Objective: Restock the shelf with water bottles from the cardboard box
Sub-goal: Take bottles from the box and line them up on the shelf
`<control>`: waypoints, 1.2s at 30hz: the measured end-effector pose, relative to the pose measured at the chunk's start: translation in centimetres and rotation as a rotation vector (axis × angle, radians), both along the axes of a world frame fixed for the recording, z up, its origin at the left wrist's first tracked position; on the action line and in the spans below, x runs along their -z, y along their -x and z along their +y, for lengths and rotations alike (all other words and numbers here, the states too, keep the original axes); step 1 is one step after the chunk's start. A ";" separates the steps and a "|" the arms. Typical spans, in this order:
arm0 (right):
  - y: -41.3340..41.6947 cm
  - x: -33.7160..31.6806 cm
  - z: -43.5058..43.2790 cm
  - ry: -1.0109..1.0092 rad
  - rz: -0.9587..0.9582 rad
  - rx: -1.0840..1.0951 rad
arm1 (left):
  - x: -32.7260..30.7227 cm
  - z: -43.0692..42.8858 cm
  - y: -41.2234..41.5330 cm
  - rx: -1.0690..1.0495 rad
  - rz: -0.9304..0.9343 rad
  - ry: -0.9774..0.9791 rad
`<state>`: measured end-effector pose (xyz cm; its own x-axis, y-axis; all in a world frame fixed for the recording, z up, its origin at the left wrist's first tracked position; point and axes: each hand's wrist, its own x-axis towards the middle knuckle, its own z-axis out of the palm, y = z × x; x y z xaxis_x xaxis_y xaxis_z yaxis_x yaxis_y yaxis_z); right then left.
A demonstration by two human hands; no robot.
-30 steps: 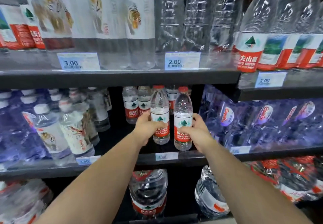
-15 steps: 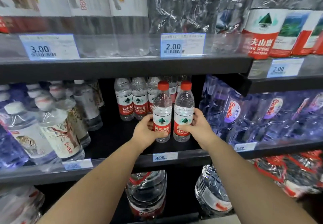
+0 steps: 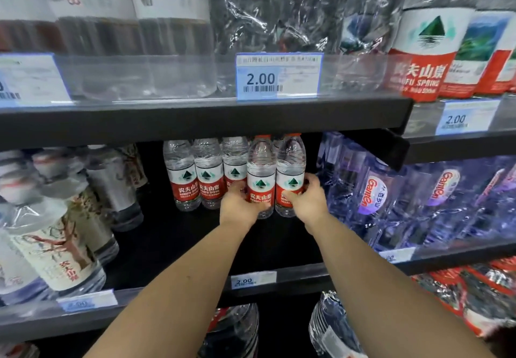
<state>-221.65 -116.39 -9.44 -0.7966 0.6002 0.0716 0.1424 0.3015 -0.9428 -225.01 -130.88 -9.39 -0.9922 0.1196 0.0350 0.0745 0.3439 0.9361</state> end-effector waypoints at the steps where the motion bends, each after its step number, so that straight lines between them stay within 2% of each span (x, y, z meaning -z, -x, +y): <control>1: 0.6 0.3 0.1 -0.029 -0.008 0.025 | 0.3 0.2 0.3 -0.023 -0.002 -0.024; 4: 1.2 0.9 0.0 -0.056 -0.042 0.107 | 1.3 0.4 1.2 -0.094 -0.018 -0.078; 9: 1.9 1.7 0.1 -0.039 -0.032 0.188 | 1.7 0.8 2.2 -0.121 -0.011 -0.025; 13: 2.8 1.3 0.5 -0.082 -0.061 0.210 | 1.7 0.8 2.5 -0.162 0.012 0.126; 21: 3.3 1.2 0.3 -0.121 -0.054 0.116 | 1.5 0.2 3.8 -0.195 0.061 0.286; 26: 1.9 1.5 0.3 -0.131 -0.062 0.030 | 1.9 -0.1 3.1 -0.121 0.067 0.240; 28: 0.9 1.4 -0.3 -0.189 -0.088 -0.055 | 1.8 -0.5 2.2 -0.009 0.099 0.248; 30: -0.4 0.8 -1.2 -0.316 -0.129 -0.145 | 1.1 -1.4 0.9 0.110 0.171 0.346; 33: -3.0 -1.8 -2.5 -0.536 -0.177 -0.249 | -1.8 -3.0 -1.4 0.230 0.341 0.610; 36: -6.1 -5.6 -4.0 -0.787 -0.255 -0.320 | -6.3 -4.7 -4.3 0.250 0.482 0.870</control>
